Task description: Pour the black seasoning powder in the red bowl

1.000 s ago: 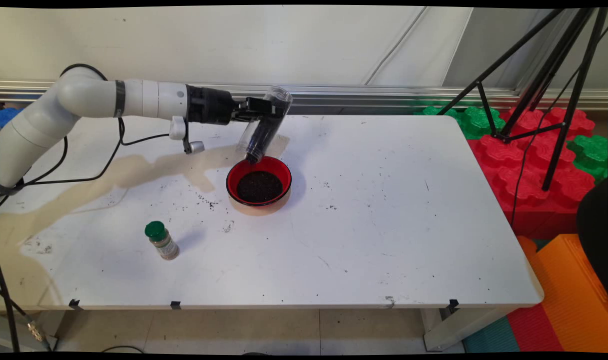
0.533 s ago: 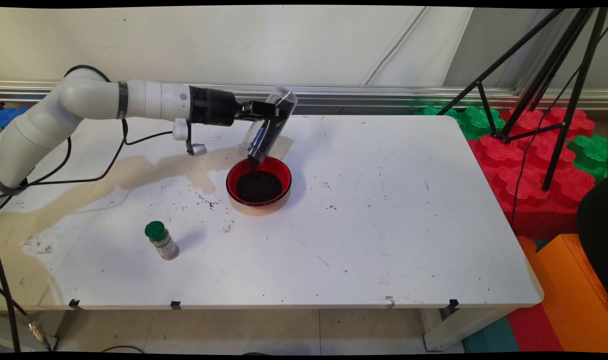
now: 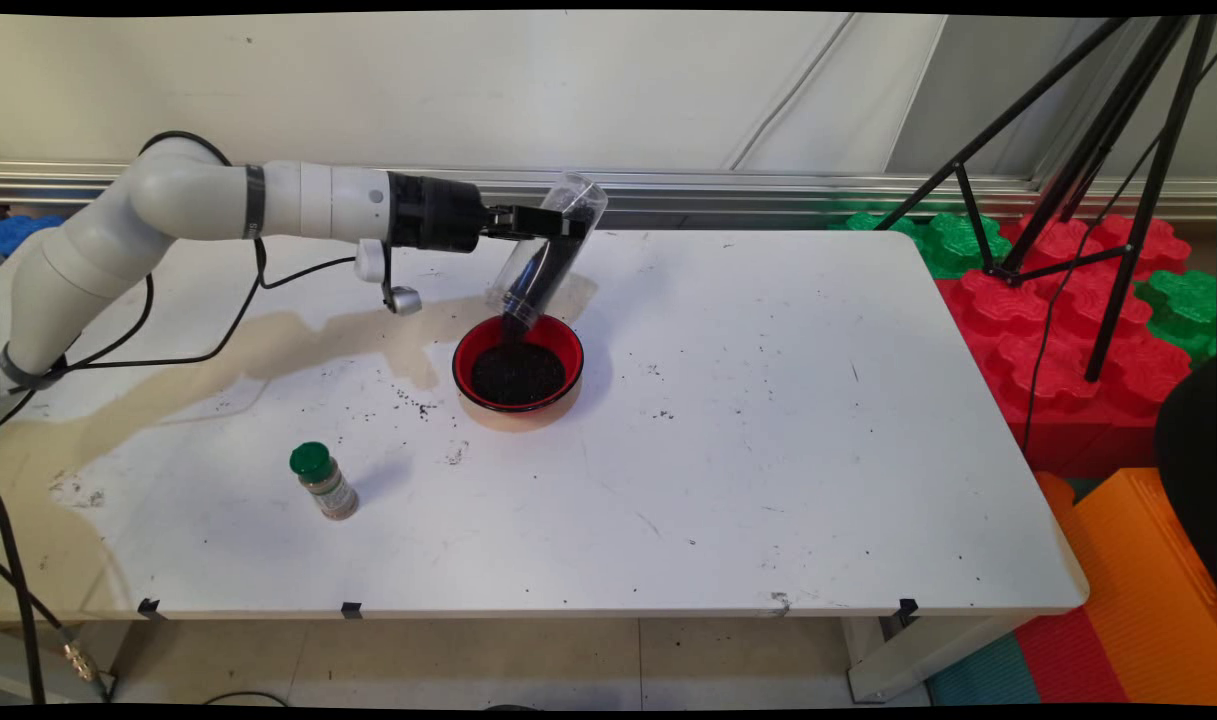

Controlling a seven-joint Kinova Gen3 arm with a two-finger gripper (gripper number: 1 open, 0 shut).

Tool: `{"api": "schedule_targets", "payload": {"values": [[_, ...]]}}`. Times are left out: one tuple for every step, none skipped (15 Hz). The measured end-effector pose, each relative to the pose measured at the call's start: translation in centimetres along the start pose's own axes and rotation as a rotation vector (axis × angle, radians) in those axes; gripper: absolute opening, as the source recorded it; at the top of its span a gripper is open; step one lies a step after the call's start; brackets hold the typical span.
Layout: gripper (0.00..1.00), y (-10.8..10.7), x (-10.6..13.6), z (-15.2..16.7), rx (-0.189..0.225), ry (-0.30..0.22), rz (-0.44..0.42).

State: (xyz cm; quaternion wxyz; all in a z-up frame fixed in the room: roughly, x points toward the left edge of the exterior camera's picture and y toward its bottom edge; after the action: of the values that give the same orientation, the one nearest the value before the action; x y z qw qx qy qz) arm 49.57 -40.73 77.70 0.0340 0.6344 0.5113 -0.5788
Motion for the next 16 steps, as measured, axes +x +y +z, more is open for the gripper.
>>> {"api": "schedule_targets", "payload": {"values": [[0.00, -0.1, 0.0, 0.1, 0.002, -0.001, 0.005], [0.00, -0.2, -0.1, 0.2, 0.005, -0.002, 0.012], [0.00, -0.2, -0.1, 0.2, 0.008, -0.003, 0.019], [0.00, -0.3, -0.1, 0.3, 0.010, -0.005, 0.027], [0.00, -0.4, -0.2, 0.4, 0.013, -0.006, 0.033], [0.00, -0.5, -0.2, 0.4, 0.015, -0.007, 0.038], [0.00, -0.5, -0.2, 0.4, 0.017, -0.007, 0.043], [0.00, -0.6, -0.3, 0.5, 0.018, -0.008, 0.047], [0.00, -0.6, -0.3, 0.5, 0.020, -0.010, 0.052], [0.00, -0.7, -0.4, 0.5, 0.022, -0.011, 0.059], [0.00, -0.8, -0.4, 0.5, 0.024, -0.013, 0.064], [0.00, -0.9, -0.5, 0.5, 0.026, -0.014, 0.069], [0.00, -0.9, -0.5, 0.5, 0.028, -0.015, 0.072], [0.00, -1.0, -0.6, 0.4, 0.029, -0.016, 0.077], [0.00, -1.0, -0.6, 0.4, 0.030, -0.017, 0.080], [0.00, -1.1, -0.7, 0.4, 0.033, -0.019, 0.084]]}}
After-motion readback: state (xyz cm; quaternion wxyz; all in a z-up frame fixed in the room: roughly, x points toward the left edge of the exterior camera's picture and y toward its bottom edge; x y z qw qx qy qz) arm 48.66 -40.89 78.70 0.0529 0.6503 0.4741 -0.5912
